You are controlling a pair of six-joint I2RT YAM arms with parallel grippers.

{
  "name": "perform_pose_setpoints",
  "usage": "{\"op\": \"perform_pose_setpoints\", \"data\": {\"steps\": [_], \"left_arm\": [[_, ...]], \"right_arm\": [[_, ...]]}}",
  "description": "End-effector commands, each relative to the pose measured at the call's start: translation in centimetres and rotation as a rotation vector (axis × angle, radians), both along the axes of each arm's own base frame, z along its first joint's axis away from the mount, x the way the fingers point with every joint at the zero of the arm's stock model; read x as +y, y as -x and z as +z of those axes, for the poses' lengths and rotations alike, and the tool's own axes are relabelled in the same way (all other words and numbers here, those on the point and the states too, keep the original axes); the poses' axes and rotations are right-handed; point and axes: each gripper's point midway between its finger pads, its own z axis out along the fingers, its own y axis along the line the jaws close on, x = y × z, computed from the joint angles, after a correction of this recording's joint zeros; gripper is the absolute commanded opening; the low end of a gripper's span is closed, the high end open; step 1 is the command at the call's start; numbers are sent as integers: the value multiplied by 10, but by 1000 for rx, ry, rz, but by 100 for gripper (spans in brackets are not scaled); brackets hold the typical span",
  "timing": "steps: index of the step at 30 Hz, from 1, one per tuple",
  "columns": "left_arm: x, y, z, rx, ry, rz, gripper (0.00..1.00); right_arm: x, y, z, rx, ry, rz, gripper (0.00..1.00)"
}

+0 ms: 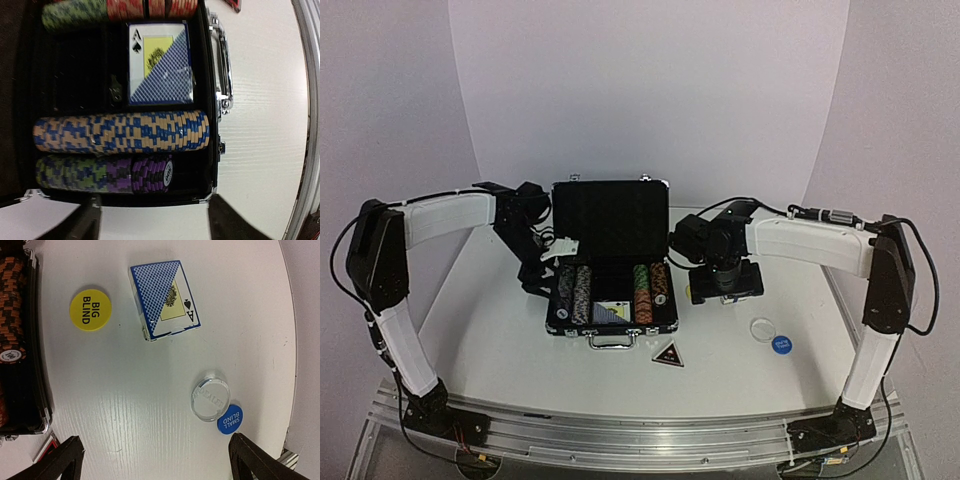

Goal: Pack up texas hold em set

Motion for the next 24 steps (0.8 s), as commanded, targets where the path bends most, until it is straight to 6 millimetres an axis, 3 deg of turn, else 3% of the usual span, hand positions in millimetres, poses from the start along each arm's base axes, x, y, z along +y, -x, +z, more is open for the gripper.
{"op": "perform_pose_setpoints", "data": {"steps": [1, 5, 8, 9, 11, 14, 17, 20, 24], "left_arm": [[-22, -30, 126, -293, 255, 64, 100], [-39, -65, 218, -420, 505, 269, 100], [-45, -79, 287, -386, 784, 481, 100], [-42, -84, 305, -362, 881, 566, 100], [-31, -94, 313, -242, 1025, 786, 100], [-17, -95, 291, -64, 1085, 1005, 100], [-5, -80, 245, 88, 1028, 1155, 100], [9, -57, 195, 219, 938, 1282, 100], [29, -18, 134, 341, 804, 1404, 100]], "right_arm": [[-13, -4, 30, -92, -13, -43, 98], [-29, -1, 32, -110, -11, -52, 98], [-38, -3, 26, -90, -61, -53, 98], [-39, -5, 23, -79, -84, -42, 98], [-38, -8, 16, -43, -143, 14, 98], [-44, -16, 10, -2, -199, 63, 98], [-45, -30, 0, 44, -301, 126, 98], [-47, -44, -16, 80, -324, 204, 98], [-63, -69, -33, 110, -297, 230, 98]]}}
